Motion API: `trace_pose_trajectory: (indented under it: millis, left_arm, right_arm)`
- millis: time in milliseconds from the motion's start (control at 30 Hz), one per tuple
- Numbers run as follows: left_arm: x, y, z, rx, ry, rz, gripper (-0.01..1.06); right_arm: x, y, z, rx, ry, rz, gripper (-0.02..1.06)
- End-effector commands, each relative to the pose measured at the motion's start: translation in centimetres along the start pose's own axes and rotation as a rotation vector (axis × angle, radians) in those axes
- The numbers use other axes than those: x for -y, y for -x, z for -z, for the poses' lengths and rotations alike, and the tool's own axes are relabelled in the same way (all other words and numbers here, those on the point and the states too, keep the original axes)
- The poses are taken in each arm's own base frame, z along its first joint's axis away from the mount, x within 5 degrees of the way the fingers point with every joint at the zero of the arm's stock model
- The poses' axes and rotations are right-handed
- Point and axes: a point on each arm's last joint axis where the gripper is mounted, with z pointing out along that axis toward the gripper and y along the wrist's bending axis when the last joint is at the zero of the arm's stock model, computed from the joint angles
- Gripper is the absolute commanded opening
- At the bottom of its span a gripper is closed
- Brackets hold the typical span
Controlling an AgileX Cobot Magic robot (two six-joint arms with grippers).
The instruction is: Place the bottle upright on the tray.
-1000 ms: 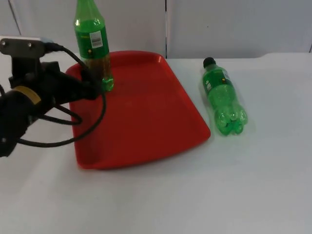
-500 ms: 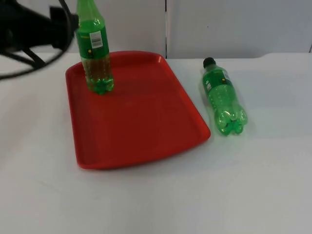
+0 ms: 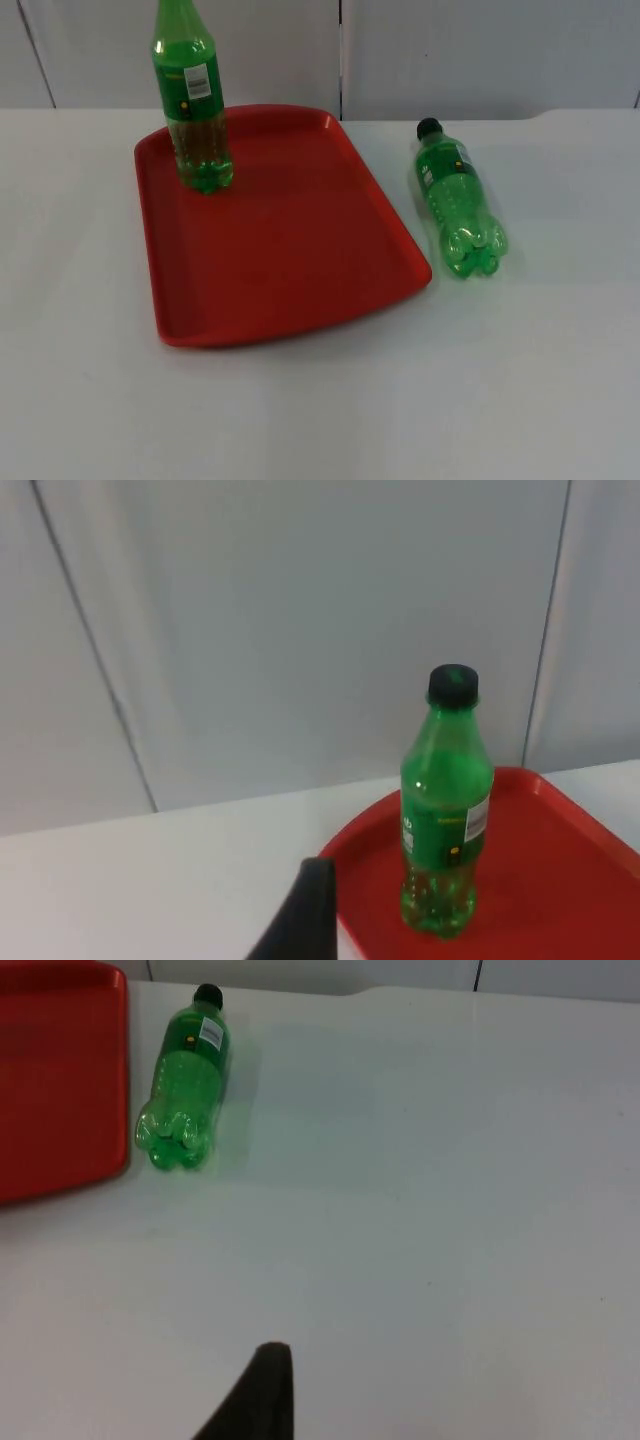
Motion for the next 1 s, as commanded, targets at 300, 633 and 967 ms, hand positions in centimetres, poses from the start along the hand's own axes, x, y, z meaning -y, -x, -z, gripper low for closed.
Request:
trace_pose_trajectory:
  millis: [300, 633, 967]
  left_arm:
    - [-0.5, 0.9, 9.0, 0.04, 0.044, 0.002, 0.88]
    - [-0.5, 0.5, 13.9, 0.114, 0.047, 0.037, 0.88]
    - [-0.2, -1.2, 17.4, 0.069, 0.014, 0.028, 0.88]
  right_arm:
    - [0.0, 0.0, 0.0, 0.007, -0.006, 0.0, 1.05]
    - [0.0, 0.0, 0.0, 0.007, -0.006, 0.0, 1.05]
    - [0.0, 0.0, 0.0, 0.007, -0.006, 0.0, 1.05]
